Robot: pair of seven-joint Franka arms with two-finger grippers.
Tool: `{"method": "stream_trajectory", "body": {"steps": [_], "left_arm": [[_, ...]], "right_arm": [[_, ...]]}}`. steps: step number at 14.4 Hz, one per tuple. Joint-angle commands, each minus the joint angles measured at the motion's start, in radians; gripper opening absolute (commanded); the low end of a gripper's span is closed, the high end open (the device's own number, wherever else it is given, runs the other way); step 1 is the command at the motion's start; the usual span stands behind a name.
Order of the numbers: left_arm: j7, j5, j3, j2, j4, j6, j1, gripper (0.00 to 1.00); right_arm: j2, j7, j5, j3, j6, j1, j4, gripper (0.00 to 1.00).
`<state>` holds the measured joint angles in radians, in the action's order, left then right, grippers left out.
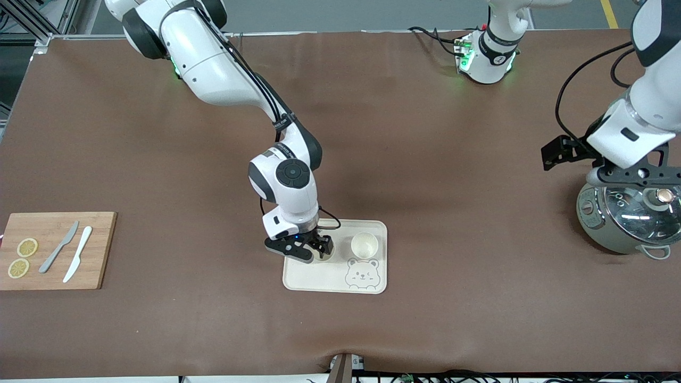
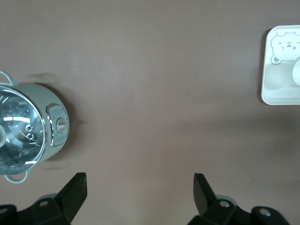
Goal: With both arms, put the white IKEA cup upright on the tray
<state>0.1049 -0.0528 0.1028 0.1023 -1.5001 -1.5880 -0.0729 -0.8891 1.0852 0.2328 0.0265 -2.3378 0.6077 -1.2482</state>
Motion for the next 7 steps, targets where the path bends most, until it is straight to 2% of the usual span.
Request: {"method": "stream_trajectory", "body": {"steps": [1,4,7], "left_arm": [[-0.021,0.022,0.000,-0.098,-0.103,-0.006,0.010,1.00],[-0.021,0.048,-0.008,-0.151,-0.147,-0.010,0.013,1.00],[-0.022,0.050,-0.008,-0.170,-0.161,-0.010,0.019,1.00]], "right_arm": [[0.061,-0.031,0.014,-0.011,0.089,-0.006,-0.003,1.00],[0.145,-0.086,-0.015,-0.017,0.214,-0.012,0.000,1.00],[0.241,-0.212,-0.105,-0.013,0.340,-0.048,0.000,1.00]]}}
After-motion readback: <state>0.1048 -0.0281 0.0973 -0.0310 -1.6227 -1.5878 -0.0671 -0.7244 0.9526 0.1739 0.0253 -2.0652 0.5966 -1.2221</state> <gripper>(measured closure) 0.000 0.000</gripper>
